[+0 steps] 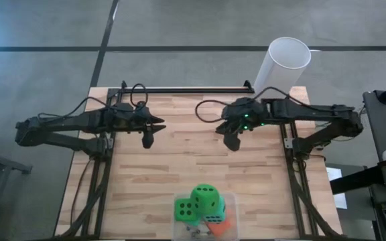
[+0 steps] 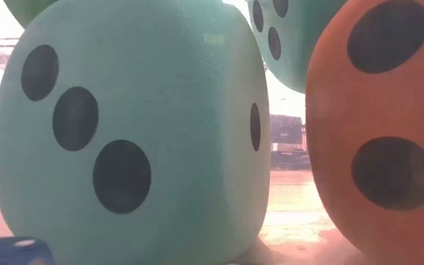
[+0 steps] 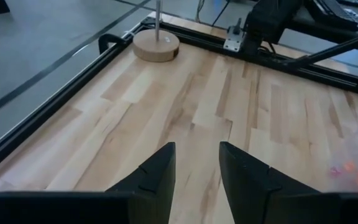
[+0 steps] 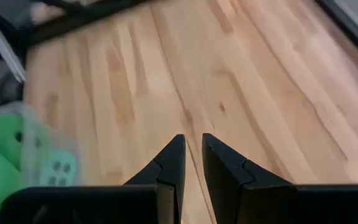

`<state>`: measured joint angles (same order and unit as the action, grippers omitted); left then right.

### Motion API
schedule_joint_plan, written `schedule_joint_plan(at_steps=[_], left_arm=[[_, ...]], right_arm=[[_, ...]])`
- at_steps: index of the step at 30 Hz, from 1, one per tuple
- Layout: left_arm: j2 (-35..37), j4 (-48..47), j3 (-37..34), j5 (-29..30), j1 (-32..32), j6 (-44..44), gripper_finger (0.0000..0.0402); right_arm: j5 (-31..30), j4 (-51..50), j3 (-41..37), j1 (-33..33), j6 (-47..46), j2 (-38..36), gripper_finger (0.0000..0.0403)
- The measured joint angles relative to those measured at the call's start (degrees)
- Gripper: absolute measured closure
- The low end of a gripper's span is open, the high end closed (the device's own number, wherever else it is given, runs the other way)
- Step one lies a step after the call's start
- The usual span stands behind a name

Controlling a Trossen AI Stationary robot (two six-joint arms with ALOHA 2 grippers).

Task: Pick & Place Dice
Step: Put the small yellow dice into the transparent bin

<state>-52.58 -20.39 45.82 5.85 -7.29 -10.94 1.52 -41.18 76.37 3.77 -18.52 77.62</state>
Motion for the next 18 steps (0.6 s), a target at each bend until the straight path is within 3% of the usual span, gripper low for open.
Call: schedule_joint_plan(at_steps=[18], left_arm=[[0.0,0.1,0.0,0.1,-2.9,2.0,0.0275]], right_arm=[[-0.3,-6.0,0.8,0.9,-2.7,7.5,0.0351]])
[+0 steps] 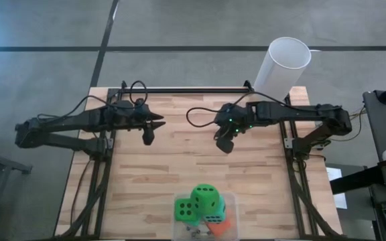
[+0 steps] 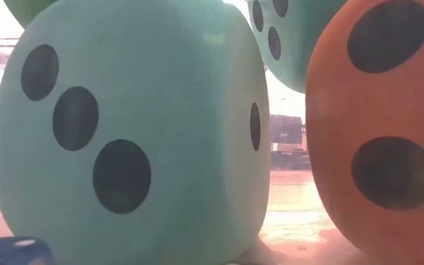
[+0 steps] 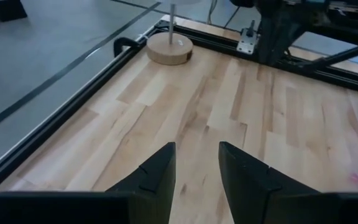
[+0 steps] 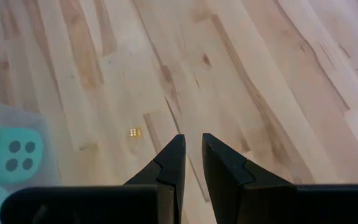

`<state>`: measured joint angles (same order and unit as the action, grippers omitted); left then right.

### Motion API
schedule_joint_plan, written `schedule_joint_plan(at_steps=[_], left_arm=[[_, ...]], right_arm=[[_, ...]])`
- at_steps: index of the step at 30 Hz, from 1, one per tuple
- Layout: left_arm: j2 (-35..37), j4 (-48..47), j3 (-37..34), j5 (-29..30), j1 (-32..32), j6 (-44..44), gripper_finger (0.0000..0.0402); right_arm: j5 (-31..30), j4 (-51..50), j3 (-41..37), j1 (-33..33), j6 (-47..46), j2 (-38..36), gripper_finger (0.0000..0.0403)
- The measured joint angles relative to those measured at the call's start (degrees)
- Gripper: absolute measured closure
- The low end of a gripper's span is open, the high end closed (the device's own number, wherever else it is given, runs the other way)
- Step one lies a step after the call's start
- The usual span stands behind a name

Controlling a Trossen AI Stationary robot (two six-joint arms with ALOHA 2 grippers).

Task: Pick & Place Dice
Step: Put the small yellow dice into the transparent bin

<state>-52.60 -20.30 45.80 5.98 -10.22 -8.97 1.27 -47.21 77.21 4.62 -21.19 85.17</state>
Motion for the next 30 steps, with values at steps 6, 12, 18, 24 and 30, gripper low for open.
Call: schedule_joint_plan(at_steps=[6,12,18,24,30], left_arm=[[0.0,0.5,0.0,0.0,-1.6,0.0,0.0275],[0.0,1.2,0.0,0.4,-3.1,-0.4,0.0273],[0.0,1.1,0.0,2.1,-3.8,-1.9,0.0275],[0.0,0.9,0.0,2.0,-3.8,-1.9,0.0273],[0.0,0.7,-0.1,-0.1,-3.8,0.0,0.0277]], right_arm=[[-0.3,-0.6,0.0,1.2,1.9,-0.5,0.0366],[-0.4,-0.6,0.0,2.3,7.6,-0.7,0.0393],[3.4,-0.4,0.1,2.7,13.1,1.1,0.0394],[4.6,0.1,0.1,1.2,11.9,6.0,0.0394],[4.8,3.4,0.1,-0.7,14.1,11.3,0.0394]])
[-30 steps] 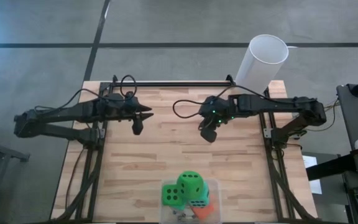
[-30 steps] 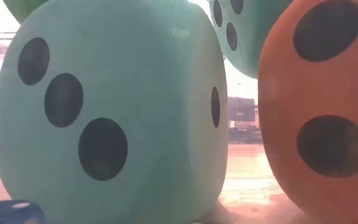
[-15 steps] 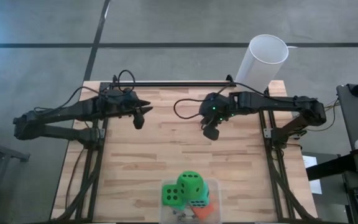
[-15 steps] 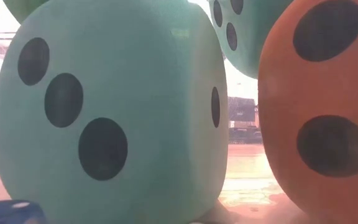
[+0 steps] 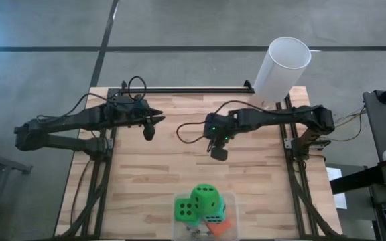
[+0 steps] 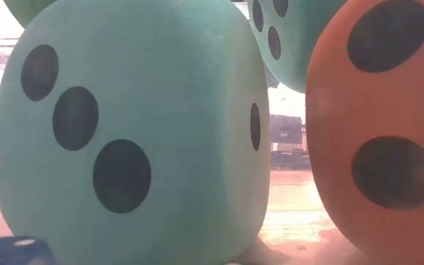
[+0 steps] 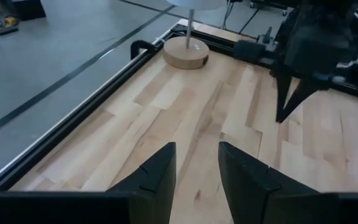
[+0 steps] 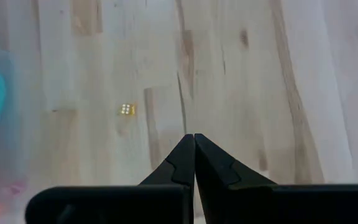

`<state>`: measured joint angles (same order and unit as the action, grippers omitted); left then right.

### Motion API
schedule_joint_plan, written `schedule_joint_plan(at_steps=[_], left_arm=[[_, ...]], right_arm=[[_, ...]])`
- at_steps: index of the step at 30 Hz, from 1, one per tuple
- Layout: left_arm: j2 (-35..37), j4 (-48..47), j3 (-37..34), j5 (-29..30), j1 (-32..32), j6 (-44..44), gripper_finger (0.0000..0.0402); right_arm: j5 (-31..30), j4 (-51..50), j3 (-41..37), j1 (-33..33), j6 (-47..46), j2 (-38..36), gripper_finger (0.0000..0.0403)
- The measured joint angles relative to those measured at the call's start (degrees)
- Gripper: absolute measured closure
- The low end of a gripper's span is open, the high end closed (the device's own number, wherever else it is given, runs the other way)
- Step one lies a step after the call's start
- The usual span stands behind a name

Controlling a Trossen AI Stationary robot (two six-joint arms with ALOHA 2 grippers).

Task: Pick & Place Dice
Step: Put the small yellow dice into the transparent bin

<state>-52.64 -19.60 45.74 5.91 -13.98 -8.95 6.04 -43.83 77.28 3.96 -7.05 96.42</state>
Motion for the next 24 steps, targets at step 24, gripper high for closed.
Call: schedule_joint_plan(at_steps=[24], left_arm=[[0.0,-1.5,0.0,-0.4,0.0,4.6,0.0279]], right_arm=[[2.0,4.0,0.1,-1.0,9.8,4.5,0.0378]])
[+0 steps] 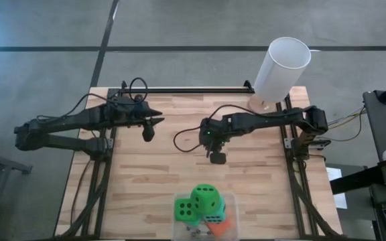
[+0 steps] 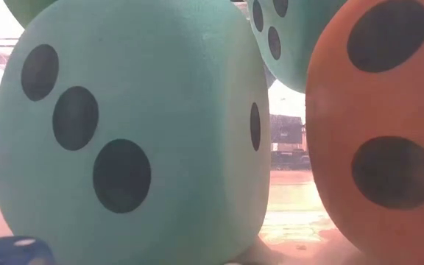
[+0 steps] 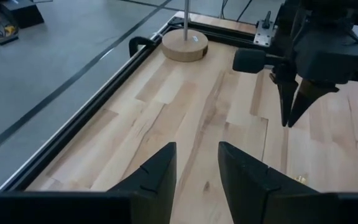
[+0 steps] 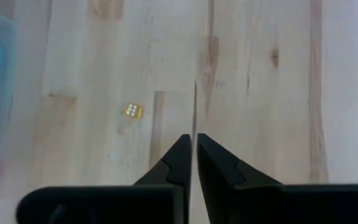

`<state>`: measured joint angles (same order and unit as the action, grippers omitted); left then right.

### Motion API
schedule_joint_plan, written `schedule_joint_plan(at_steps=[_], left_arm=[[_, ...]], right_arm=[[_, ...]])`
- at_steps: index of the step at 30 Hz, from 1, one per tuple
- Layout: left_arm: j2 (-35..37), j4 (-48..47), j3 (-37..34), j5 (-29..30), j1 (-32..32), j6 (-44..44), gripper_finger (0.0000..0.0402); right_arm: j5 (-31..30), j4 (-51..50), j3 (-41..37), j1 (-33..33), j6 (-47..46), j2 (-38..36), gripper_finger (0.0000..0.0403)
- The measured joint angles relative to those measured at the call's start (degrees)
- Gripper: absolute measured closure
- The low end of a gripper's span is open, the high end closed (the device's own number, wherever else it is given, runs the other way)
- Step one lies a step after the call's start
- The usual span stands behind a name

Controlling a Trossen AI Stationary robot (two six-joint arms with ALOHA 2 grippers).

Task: Pick & Place Dice
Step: Put the small yellow dice into the transparent bin

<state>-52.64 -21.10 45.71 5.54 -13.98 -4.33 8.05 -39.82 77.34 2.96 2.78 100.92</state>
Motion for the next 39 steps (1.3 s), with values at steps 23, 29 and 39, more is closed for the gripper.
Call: schedule_joint_plan(at_steps=[23,29,39], left_arm=[[0.0,-3.3,0.0,-0.2,0.0,0.0,0.028],[0.0,-3.4,0.0,-0.9,0.0,2.5,0.0278],[0.0,-3.5,0.0,-1.3,0.0,2.4,0.0281]], right_arm=[[5.6,4.2,5.0,-1.2,22.1,7.7,0.0264],[6.2,4.0,7.5,-2.8,23.9,11.7,0.0282],[6.1,2.6,9.7,-5.8,32.1,16.7,0.0313]])
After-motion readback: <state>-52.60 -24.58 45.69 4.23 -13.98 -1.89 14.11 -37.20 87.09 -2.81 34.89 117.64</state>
